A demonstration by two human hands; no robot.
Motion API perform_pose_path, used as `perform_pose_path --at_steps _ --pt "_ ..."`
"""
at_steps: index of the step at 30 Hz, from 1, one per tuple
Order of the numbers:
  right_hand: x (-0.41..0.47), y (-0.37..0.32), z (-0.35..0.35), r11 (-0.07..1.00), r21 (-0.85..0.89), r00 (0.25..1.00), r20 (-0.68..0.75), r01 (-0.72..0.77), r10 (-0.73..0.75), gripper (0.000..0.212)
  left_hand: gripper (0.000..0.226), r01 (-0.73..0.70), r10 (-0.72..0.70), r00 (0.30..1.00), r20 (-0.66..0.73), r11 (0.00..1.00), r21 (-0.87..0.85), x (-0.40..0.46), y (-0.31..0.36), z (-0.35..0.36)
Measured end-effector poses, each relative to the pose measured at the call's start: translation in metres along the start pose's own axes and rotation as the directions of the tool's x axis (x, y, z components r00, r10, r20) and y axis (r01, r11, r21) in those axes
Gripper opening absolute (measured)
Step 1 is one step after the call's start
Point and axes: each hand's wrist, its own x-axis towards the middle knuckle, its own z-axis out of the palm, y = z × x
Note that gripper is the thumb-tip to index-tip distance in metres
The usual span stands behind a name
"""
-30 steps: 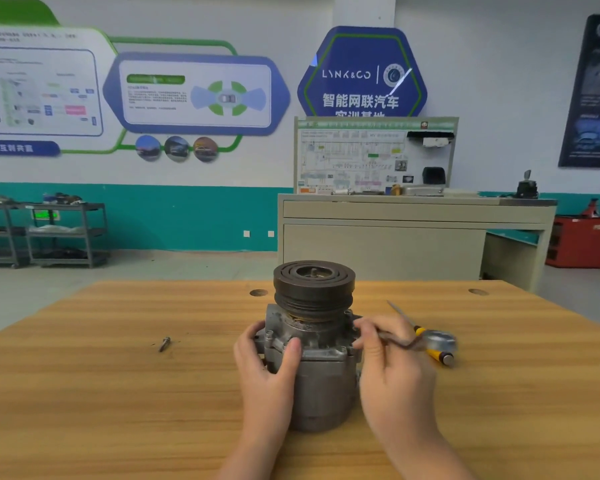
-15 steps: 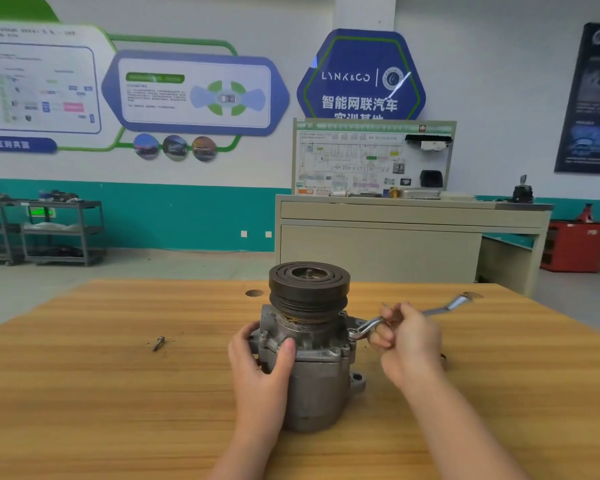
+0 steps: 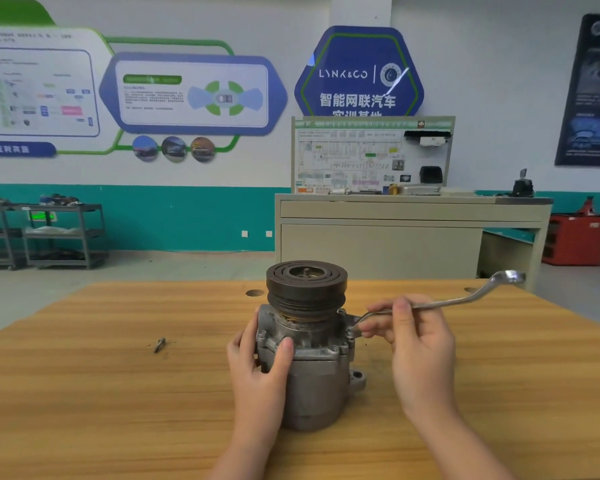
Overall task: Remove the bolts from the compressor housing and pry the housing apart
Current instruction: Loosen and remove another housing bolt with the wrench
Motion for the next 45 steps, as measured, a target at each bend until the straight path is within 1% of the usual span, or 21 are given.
perform_pose_path --at_steps 3,5,7,8,10,11,13,15,17,19,21,22,26,29,32,38,39,42,45 --pt "-0.01 0.003 0.001 0.981 -0.146 0.991 0.012 0.131 -0.131 0.022 0.052 -0.016 0.017 1.0 -0.014 0.999 0.028 0.001 -0.001 0.001" --pt "-0.016 0.005 0.003 0.945 -0.23 0.972 0.032 0.233 -0.232 0.026 0.051 -0.017 0.017 1.0 -0.006 1.0 0.026 0.001 0.0 0.001" --pt "-0.022 0.005 0.007 0.878 -0.328 0.935 0.069 0.35 -0.347 0.038 0.048 -0.004 0.004 1.0 0.004 1.0 0.012 0.0 0.002 0.001" --pt "-0.026 0.005 0.01 0.827 -0.388 0.91 0.099 0.408 -0.402 0.044 0.048 0.005 -0.005 1.0 0.005 1.0 0.013 -0.001 0.004 0.0" --pt "-0.035 0.007 0.015 0.733 -0.465 0.86 0.154 0.497 -0.486 0.047 0.052 0.01 -0.01 1.0 0.005 1.0 0.021 -0.002 0.008 0.0" --pt "-0.039 0.01 0.017 0.728 -0.477 0.86 0.139 0.493 -0.491 0.044 0.055 0.008 -0.008 1.0 0.008 1.0 0.019 -0.003 0.01 0.0" --pt "-0.043 0.013 0.019 0.79 -0.459 0.896 0.031 0.406 -0.442 0.033 0.065 0.011 -0.011 1.0 0.007 1.0 0.008 -0.004 0.011 -0.001" --pt "-0.046 0.02 0.015 0.826 -0.456 0.915 -0.06 0.331 -0.4 0.017 0.075 0.027 -0.027 1.0 -0.006 1.0 0.006 -0.004 0.01 0.0" --pt "-0.051 0.027 0.006 0.878 -0.413 0.947 -0.095 0.242 -0.305 0.024 0.081 0.046 -0.046 0.999 -0.014 0.999 0.008 -0.004 0.008 0.0" --pt "-0.056 0.035 -0.003 0.922 -0.35 0.967 -0.123 0.168 -0.223 0.023 0.09 0.053 -0.053 0.999 -0.006 0.999 0.002 -0.004 0.009 0.0" --pt "-0.055 0.038 -0.009 0.94 -0.317 0.972 -0.149 0.126 -0.181 0.018 0.098 0.065 -0.065 0.998 -0.001 0.998 -0.004 -0.004 0.011 0.0" --pt "-0.052 0.038 -0.012 0.939 -0.319 0.971 -0.154 0.128 -0.185 0.018 0.1 0.071 -0.071 0.997 0.001 0.997 -0.005 -0.004 0.011 0.0" --pt "-0.037 0.028 -0.019 0.933 -0.307 0.965 -0.118 0.19 -0.235 0.016 0.094 0.077 -0.077 0.997 0.009 0.997 0.01 -0.005 0.012 -0.001" --pt "-0.032 0.022 -0.018 0.943 -0.264 0.968 -0.087 0.203 -0.233 0.012 0.086 0.078 -0.078 0.997 0.009 0.997 0.015 -0.005 0.012 -0.001" --pt "-0.031 0.014 -0.012 0.945 -0.239 0.972 -0.02 0.222 -0.234 0.011 0.081 0.077 -0.077 0.997 -0.001 0.997 0.012 -0.005 0.012 0.0" --pt "-0.032 0.005 -0.011 0.92 -0.306 0.97 0.095 0.243 -0.225 0.022 0.082 0.078 -0.078 0.997 -0.009 0.997 0.008 -0.004 0.014 0.0" --pt "-0.032 0.004 -0.011 0.914 -0.323 0.969 0.106 0.246 -0.223 0.021 0.081 0.078 -0.077 0.997 -0.01 0.997 0.01 -0.004 0.014 0.0" --pt "-0.032 0.004 -0.014 0.902 -0.338 0.96 0.164 0.269 -0.225 0.007 0.079 0.072 -0.072 0.997 -0.014 0.997 0.016 -0.004 0.013 0.001" --pt "-0.03 0.003 -0.015 0.853 -0.4 0.939 0.218 0.335 -0.266 0.014 0.079 0.06 -0.059 0.998 -0.022 0.998 0.022 -0.003 0.012 0.001"
